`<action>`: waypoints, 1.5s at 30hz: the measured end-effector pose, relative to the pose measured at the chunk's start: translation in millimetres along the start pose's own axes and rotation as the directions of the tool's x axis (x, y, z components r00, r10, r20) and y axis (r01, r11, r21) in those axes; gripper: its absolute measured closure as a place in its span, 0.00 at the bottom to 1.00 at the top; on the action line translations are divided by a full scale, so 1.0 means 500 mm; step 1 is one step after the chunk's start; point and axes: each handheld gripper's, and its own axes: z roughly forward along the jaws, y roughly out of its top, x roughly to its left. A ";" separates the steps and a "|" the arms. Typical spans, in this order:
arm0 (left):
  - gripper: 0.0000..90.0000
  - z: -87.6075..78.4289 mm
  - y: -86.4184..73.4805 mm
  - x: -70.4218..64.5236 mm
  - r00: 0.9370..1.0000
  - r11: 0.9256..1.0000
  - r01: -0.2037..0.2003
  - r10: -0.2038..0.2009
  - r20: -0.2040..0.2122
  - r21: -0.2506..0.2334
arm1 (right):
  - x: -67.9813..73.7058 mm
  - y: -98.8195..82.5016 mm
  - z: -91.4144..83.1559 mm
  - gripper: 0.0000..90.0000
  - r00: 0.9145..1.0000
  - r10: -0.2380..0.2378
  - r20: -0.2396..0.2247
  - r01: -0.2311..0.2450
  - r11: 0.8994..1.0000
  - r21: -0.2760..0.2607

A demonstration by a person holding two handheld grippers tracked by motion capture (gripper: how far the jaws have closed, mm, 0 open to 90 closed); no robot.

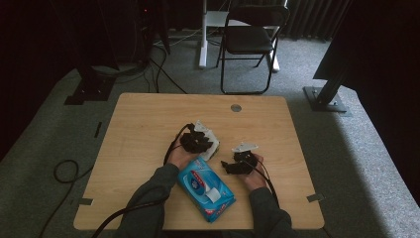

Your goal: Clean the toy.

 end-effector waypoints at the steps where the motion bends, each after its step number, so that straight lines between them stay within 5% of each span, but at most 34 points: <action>1: 0.78 0.000 0.000 0.001 1.000 1.000 0.001 -0.001 0.001 0.000 | 0.000 0.000 0.000 0.28 1.000 0.001 0.001 -0.001 1.000 0.000; 9: 0.62 -0.001 0.002 -0.015 0.996 0.998 -0.059 0.060 -0.066 0.004 | 0.001 0.001 0.001 0.28 1.000 0.003 0.007 -0.003 1.000 0.001; 15: 0.50 0.005 -0.002 -0.006 0.996 0.999 -0.035 0.034 -0.087 -0.008 | 0.007 0.006 0.006 0.28 1.000 0.000 0.007 0.000 1.000 -0.008; 27: 0.53 0.005 -0.003 0.013 0.995 0.995 0.095 -0.095 -0.021 0.010 | 0.030 0.047 0.033 0.24 0.998 -0.037 -0.042 0.036 0.998 -0.045; 34: 0.56 0.001 -0.003 0.007 0.996 0.996 0.089 -0.089 -0.002 0.025 | 0.039 0.065 0.052 0.24 0.995 -0.050 -0.085 0.043 0.995 -0.085; 41: 0.59 -0.001 -0.003 0.003 0.997 0.997 0.072 -0.072 -0.017 0.020 | 0.041 0.064 0.058 0.33 0.996 -0.043 -0.076 0.035 0.994 -0.103; 45: 0.70 -0.006 -0.005 0.000 0.998 0.998 0.056 -0.055 -0.033 0.009 | 0.043 0.064 0.058 0.36 0.996 -0.056 -0.076 0.047 0.993 -0.112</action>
